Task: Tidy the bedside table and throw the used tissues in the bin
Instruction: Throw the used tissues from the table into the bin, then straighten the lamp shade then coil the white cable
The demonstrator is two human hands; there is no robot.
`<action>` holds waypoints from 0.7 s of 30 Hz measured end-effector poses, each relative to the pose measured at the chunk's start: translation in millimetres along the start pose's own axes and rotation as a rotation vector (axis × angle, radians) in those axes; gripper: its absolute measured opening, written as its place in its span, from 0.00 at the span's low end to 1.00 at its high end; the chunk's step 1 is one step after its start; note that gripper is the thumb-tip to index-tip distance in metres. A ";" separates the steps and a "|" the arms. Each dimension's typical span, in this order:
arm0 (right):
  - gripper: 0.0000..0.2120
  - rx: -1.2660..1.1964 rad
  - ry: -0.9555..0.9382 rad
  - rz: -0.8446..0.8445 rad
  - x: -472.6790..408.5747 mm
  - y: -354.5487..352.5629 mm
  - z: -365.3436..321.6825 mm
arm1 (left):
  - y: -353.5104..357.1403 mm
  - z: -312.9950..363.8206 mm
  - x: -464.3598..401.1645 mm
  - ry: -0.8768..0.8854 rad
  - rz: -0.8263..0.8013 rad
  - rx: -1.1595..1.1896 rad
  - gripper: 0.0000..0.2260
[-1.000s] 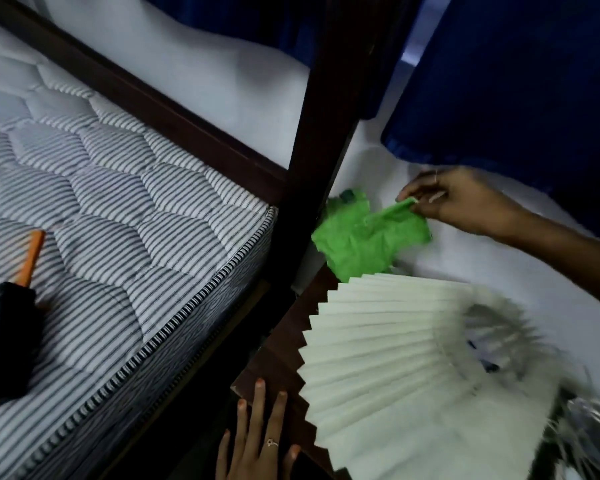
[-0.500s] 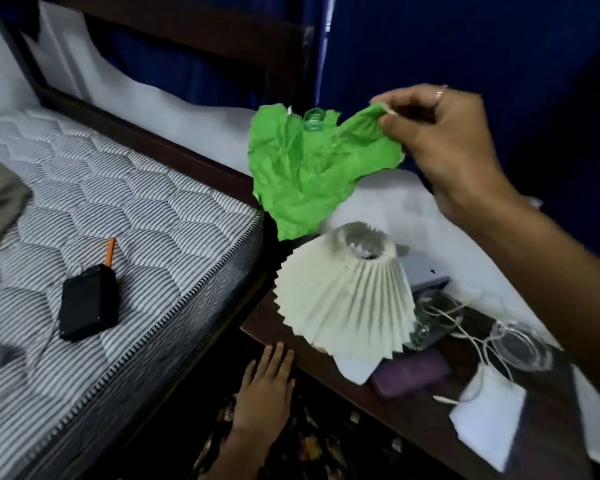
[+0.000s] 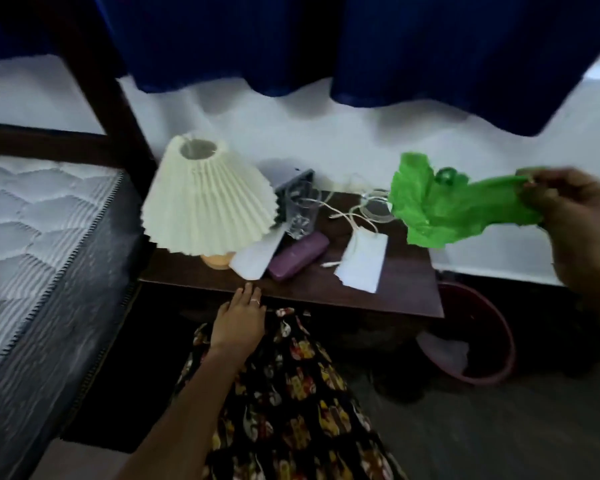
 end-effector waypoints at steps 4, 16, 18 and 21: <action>0.10 0.161 0.224 0.186 37.7 -63.1 105.4 | -4.1 7.9 -3.2 -0.039 0.023 0.043 0.22; 0.11 0.492 0.741 0.282 102.4 -82.0 282.5 | -3.5 6.4 -14.5 -0.093 0.035 0.087 0.19; 0.14 0.490 0.775 0.270 100.7 -79.5 285.6 | -5.9 7.9 -14.4 -0.091 0.070 0.061 0.18; 0.13 0.498 0.707 0.237 78.4 -67.3 272.9 | -10.7 9.6 -12.8 -0.111 0.120 0.024 0.16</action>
Point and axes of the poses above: each hand's wrist, its own x-axis away from the middle knuckle, its own y-axis out of the palm, z = x × y, the point moved 7 cm from there along -x, towards the middle knuckle, and after that the axes turned 5 degrees about -y, right-handed, at the moved point
